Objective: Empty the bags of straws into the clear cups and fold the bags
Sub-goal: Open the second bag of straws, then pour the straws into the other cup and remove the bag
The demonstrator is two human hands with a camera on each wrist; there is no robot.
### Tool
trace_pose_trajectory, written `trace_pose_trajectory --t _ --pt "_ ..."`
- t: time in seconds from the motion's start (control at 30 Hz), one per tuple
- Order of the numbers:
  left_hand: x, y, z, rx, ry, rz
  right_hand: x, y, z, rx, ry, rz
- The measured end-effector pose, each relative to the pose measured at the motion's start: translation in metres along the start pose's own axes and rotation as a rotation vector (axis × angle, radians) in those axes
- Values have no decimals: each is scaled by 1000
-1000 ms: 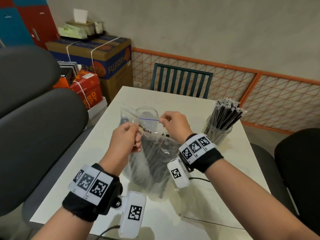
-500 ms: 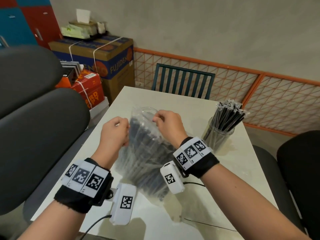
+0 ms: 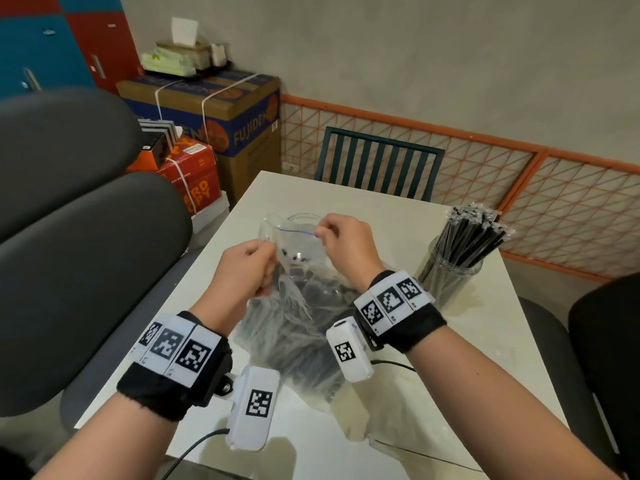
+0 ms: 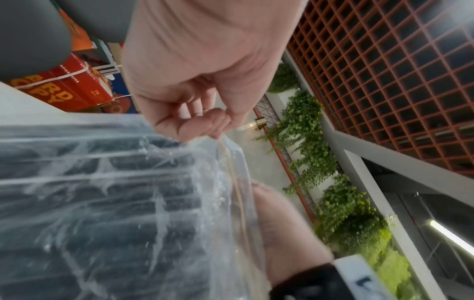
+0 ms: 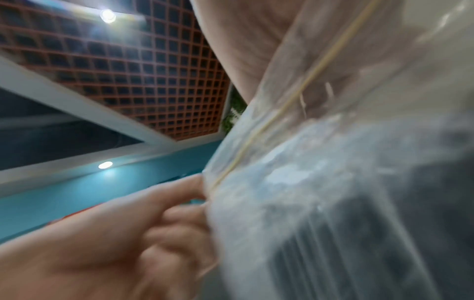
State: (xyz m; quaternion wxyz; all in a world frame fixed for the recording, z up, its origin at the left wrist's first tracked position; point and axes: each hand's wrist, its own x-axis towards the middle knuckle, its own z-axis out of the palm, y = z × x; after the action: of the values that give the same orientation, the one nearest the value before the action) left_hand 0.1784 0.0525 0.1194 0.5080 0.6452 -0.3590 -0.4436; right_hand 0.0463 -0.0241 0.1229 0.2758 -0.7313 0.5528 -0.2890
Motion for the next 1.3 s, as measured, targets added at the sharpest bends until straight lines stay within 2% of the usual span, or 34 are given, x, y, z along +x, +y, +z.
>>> trace_pose_trajectory --t 0.07,0.13,0.2,0.27,0.3,0.37,0.43,0.5,0.53,0.6,0.67,0.77,0.83,0.97,1.07,1.17,1.23,1.3 --pt "-6 -4 -8 -10 9 -33 8 7 -6 30 71 86" --pt "-13 -9 -16 33 -38 -77 12 12 -10 26 81 116" --pt "-18 -11 -22 165 -104 -132 11 12 -11 -8 48 91" --pt "-17 -5 -24 303 -76 -146 6 8 -11 -61 -4 19" --pt "-13 0 -24 369 -27 -107 4 4 -11 -95 -37 -25" --pt "-1 11 -21 518 23 66 -2 -7 -8 -181 -102 -126" --pt "10 21 -13 713 -47 230 -7 -15 -5 -251 -141 -224" --pt "20 27 -4 880 -163 259 -12 -22 -7 -243 -152 -286" --pt "23 29 -2 872 -203 229 -14 -22 -10 -237 -142 -285" --pt "27 27 -2 781 -248 164 -19 -18 -24 -339 -135 -193" --pt "28 22 -5 731 -218 103 -27 -4 -43 -513 -160 -21" --pt "27 14 -6 583 -193 15 -38 21 -65 -502 -244 135" --pt "26 10 -4 545 -240 -4 -40 32 -67 -332 -259 165" --pt "21 8 1 601 -389 19 -44 42 -65 193 -253 388" --pt "27 2 4 537 -315 31 -43 48 -57 524 -335 586" --pt "37 -13 11 342 -260 -159 -38 52 -45 803 -355 818" --pt "43 -27 15 169 -229 -256 -36 52 -38 872 -325 854" --pt "45 -37 16 3 -140 -304 -40 48 -39 686 -321 786"
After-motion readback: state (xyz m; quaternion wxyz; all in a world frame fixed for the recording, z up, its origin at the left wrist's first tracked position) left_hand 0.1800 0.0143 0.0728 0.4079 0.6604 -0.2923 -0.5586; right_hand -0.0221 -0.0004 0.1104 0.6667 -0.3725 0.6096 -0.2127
